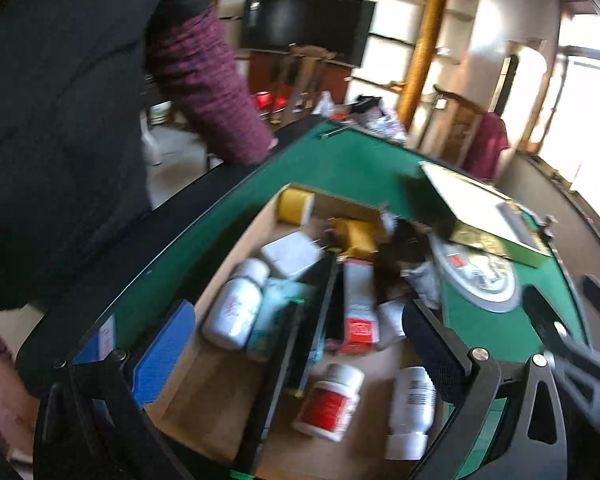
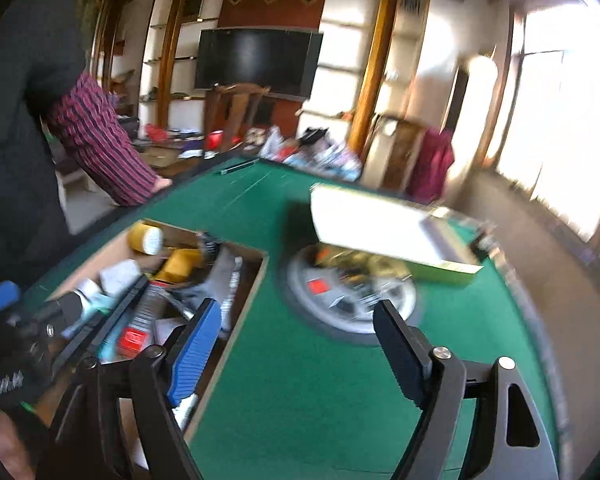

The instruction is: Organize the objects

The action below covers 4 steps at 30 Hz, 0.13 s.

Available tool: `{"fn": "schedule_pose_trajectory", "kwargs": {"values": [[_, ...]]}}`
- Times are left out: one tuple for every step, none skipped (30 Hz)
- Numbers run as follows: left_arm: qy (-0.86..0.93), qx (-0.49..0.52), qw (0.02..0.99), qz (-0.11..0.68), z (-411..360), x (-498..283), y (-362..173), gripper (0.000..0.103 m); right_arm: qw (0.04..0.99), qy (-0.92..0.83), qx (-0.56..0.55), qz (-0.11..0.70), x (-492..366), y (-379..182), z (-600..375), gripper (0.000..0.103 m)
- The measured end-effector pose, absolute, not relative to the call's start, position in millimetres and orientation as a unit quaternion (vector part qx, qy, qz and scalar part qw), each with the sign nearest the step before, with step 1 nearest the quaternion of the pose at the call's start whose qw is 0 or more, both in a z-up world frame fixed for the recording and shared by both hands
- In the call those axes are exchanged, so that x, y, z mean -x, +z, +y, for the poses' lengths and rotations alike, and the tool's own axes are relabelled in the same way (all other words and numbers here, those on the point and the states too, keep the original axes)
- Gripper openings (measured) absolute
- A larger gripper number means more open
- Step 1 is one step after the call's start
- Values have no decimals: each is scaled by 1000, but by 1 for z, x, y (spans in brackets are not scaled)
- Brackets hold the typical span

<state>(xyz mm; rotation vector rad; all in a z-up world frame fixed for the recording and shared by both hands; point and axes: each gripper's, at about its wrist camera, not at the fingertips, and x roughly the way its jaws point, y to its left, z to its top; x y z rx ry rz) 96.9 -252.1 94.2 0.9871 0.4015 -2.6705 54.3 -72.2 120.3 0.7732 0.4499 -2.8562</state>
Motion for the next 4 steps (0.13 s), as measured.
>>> {"fn": "schedule_pose_trajectory", "kwargs": {"values": [[-918,-342,147,138,-254,-97,92,103,69,-951,-250,166,-58,119,-77,92],[-915,-343,165,135,-255,-97,91,103,63,-951,-241,185,-63,118,-84,94],[-914,-344,171,132,-256,-98,91,103,57,-949,-229,208,-69,117,-92,95],[-914,-344,173,129,-257,-99,91,103,50,-948,-218,228,-74,116,-99,97]]}}
